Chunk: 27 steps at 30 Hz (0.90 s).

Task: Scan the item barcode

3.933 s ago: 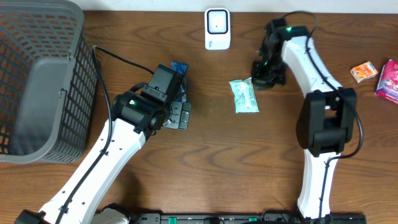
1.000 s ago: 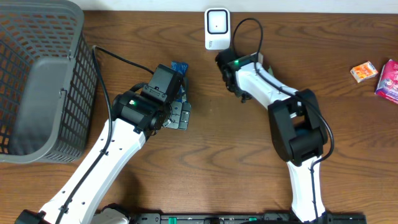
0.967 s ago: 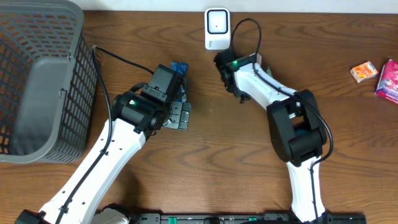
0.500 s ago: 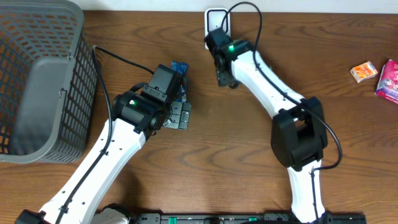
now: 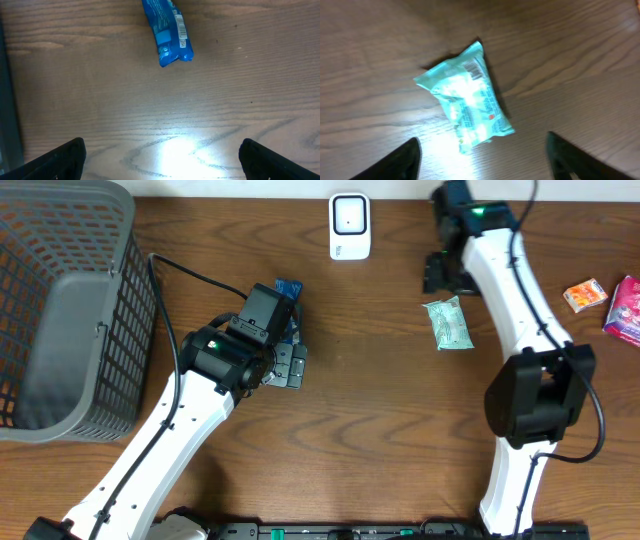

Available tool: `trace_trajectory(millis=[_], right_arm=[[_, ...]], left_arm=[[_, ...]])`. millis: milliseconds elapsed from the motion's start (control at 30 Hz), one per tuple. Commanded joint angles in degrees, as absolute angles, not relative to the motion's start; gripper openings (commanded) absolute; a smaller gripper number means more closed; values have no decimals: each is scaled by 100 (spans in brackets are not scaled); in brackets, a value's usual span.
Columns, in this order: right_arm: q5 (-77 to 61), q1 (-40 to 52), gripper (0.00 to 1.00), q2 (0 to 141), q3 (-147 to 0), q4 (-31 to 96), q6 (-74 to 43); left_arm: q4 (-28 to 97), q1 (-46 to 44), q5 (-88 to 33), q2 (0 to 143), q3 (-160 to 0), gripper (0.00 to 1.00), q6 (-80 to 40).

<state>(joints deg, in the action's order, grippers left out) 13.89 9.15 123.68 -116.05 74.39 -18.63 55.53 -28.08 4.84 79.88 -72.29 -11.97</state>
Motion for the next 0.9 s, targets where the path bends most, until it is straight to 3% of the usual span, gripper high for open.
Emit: trace_trajectory(millis=[0, 367, 567, 633, 867], right_arm=[[917, 950, 68, 12322, -11229, 7358, -1181], [2318, 1400, 71, 12324, -9682, 6053, -1194], [2585, 1404, 64, 12324, -8851, 5218, -1199], [2582, 1402, 55, 12324, -8685, 5057, -1221], [1966, 1387, 8, 12322, -8615, 5026, -1474]], left_arm=[[5566, -2794, 515, 8005, -7225, 98, -1186], [5568, -2794, 515, 8005, -7225, 98, -1186], [5568, -2794, 515, 8005, -7225, 98, -1186], [5566, -2794, 515, 8005, -7225, 98, -1186], [5566, -2794, 515, 8005, -7225, 98, -1186]])
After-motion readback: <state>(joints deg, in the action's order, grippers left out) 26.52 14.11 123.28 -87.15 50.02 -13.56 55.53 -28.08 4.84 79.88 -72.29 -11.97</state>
